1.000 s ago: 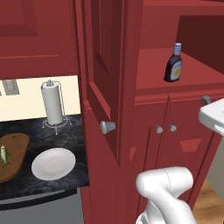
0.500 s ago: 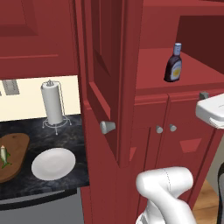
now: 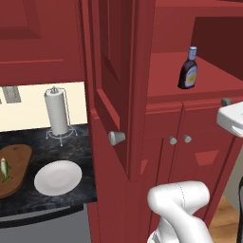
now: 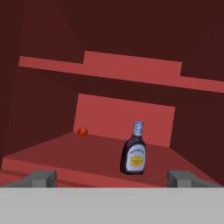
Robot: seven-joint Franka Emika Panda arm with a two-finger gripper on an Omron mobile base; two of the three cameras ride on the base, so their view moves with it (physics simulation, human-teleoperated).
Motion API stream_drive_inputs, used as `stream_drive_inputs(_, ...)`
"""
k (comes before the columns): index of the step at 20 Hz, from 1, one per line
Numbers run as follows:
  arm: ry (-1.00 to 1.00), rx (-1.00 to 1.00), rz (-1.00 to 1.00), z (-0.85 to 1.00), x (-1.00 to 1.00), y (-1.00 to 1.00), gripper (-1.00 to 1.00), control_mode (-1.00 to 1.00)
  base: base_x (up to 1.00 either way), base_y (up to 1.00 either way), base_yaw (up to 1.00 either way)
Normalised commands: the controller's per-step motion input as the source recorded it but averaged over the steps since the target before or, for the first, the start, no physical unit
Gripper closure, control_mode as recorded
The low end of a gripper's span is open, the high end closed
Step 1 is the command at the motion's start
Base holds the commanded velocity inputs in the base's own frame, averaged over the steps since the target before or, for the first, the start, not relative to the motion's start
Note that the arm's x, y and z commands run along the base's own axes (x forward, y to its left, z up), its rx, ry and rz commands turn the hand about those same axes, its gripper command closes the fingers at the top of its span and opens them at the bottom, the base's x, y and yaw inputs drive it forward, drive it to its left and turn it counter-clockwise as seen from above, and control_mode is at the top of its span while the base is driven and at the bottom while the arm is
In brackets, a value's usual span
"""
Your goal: Pick the fish from the plate and place it on the cutting board. Then pick the condiment bottle from the cabinet and place it next to the cutting board.
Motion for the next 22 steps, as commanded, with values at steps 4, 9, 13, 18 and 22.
stream_drive_inputs(4,0.0,0.0,-0.02,0.07,0.02,-0.01,-1.0,-1.0,0.0,0.0,0.0)
stream_drive_inputs(9,0.0,0.0,-0.02,0.06,0.11,0.0,-1.0,-1.0,0.0,0.0,0.0)
stream_drive_inputs(13,0.0,0.0,-0.02,0.02,0.14,-0.01,-1.0,-1.0,0.0,0.0,0.0)
stream_drive_inputs(18,0.0,0.0,-0.02,0.0,0.12,-0.02,-1.0,-1.0,0.0,0.0,0.0)
stream_drive_inputs(22,-0.01,0.0,-0.01,0.0,0.1,-0.03,-1.0,-1.0,0.0,0.0,0.0)
